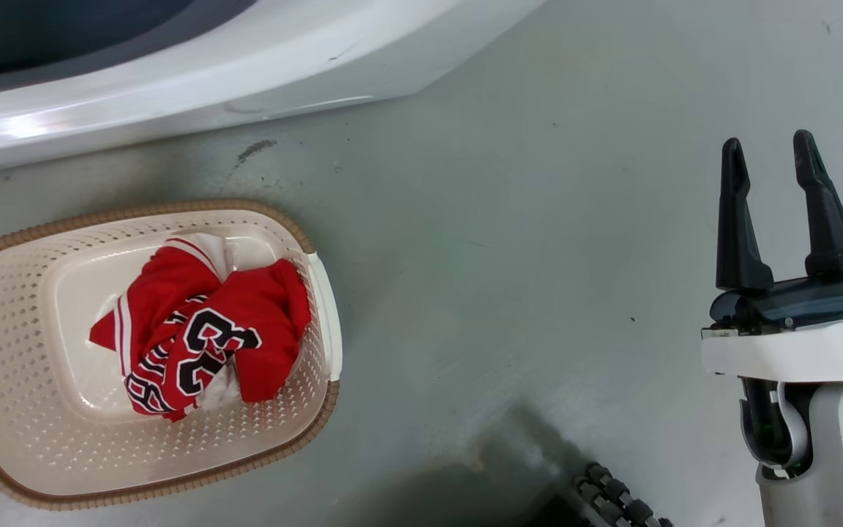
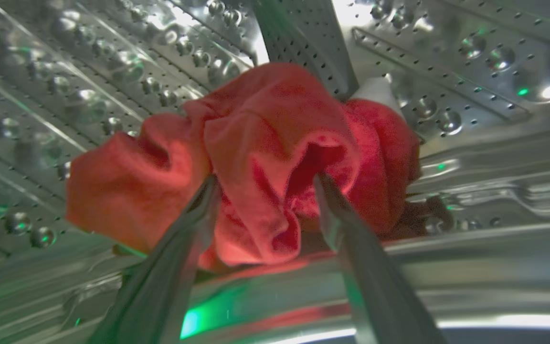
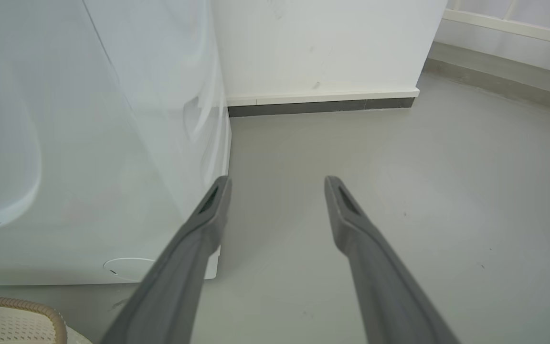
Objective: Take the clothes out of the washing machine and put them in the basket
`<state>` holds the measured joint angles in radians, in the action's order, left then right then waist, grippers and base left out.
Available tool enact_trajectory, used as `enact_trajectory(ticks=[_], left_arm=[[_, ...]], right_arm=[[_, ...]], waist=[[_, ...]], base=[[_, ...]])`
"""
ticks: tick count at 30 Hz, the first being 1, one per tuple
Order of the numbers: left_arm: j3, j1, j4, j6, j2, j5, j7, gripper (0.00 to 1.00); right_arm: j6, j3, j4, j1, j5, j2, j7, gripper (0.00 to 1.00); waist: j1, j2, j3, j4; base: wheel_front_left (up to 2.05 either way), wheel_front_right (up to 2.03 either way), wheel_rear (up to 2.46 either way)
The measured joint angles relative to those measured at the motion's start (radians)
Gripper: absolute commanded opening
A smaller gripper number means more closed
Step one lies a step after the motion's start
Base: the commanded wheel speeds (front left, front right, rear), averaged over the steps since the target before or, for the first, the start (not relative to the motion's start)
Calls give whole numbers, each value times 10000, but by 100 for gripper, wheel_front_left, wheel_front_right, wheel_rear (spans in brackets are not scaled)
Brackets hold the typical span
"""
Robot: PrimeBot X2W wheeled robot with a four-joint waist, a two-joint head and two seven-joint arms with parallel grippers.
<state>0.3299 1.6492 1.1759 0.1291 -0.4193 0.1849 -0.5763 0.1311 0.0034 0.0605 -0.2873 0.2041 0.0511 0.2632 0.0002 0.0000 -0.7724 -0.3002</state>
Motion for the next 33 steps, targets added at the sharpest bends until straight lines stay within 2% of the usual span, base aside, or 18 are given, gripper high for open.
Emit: enact_trajectory(ticks=[7, 13, 14, 15, 24, 33], left_arm=[[178, 246, 211, 0, -222, 123, -500, 100], [286, 254, 180, 0, -305, 194, -184, 100], [362, 253, 159, 0, -328, 169, -73, 10], [428, 246, 155, 0, -351, 105, 31, 0], [602, -89, 136, 0, -384, 387, 1269, 0], [830, -1528, 107, 0, 192, 1218, 3319, 0]], right_arm=[[0, -75, 44, -27, 142, 0, 0, 100], [0, 44, 46, -41, 153, -2, 0, 100], [0, 44, 50, -56, 153, -2, 0, 100], [0, 44, 50, -73, 153, -2, 0, 100], [0, 59, -4, -104, 40, -2, 0, 100], [0, -113, -82, 223, -431, -10, 0, 100]], waist=[[0, 0, -419, -167], [-1, 0, -572, -180], [-1, 0, -581, -185], [-1, 0, -577, -189], [-1, 0, -214, -143], [-2, 0, 899, 222]], base=[[0, 0, 0], [0, 0, 0], [0, 0, 0], [0, 0, 0], [0, 0, 0], [0, 0, 0]])
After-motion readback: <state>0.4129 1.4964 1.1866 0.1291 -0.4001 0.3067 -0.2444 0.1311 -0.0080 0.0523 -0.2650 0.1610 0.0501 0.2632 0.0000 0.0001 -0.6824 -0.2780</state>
